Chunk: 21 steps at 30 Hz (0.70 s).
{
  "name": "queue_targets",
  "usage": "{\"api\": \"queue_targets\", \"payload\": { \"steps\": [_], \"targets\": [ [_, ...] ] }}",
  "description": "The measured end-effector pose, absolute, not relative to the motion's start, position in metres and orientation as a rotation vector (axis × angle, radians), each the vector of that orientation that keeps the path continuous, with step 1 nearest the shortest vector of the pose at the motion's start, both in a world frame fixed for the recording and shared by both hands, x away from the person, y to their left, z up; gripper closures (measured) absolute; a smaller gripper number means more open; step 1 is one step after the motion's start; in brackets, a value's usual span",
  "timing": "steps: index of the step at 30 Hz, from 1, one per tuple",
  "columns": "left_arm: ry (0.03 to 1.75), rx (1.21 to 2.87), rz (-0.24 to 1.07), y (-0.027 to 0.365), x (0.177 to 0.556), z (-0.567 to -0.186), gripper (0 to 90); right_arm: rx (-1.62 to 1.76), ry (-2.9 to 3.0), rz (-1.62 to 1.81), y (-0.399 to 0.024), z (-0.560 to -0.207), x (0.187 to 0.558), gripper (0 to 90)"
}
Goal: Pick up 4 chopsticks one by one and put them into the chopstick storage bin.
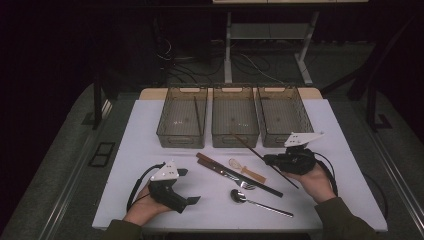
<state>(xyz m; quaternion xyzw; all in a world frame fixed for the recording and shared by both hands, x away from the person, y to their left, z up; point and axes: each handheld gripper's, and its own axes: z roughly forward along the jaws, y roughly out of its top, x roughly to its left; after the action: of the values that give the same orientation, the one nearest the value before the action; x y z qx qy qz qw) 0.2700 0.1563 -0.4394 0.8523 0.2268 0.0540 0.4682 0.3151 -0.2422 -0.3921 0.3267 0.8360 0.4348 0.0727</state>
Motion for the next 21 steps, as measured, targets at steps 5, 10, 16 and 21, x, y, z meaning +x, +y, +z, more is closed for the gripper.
{"api": "queue_targets", "payload": {
  "steps": [5,10,16,21],
  "targets": [
    [0.55,2.091,0.134,0.156,0.27,-0.439,0.0,0.977,2.498,1.339,-0.238,-0.387,0.321,85.8],
    [0.552,2.089,0.132,0.156,0.27,-0.439,0.0,0.969,2.492,1.359,-0.231,-0.384,0.326,85.8],
    [0.557,2.084,0.129,0.156,0.27,-0.439,0.0,0.953,2.493,1.383,-0.222,-0.384,0.333,85.9],
    [0.565,2.074,0.125,0.156,0.27,-0.44,0.0,0.944,2.491,1.405,-0.216,-0.382,0.337,85.9]
  ]
}}
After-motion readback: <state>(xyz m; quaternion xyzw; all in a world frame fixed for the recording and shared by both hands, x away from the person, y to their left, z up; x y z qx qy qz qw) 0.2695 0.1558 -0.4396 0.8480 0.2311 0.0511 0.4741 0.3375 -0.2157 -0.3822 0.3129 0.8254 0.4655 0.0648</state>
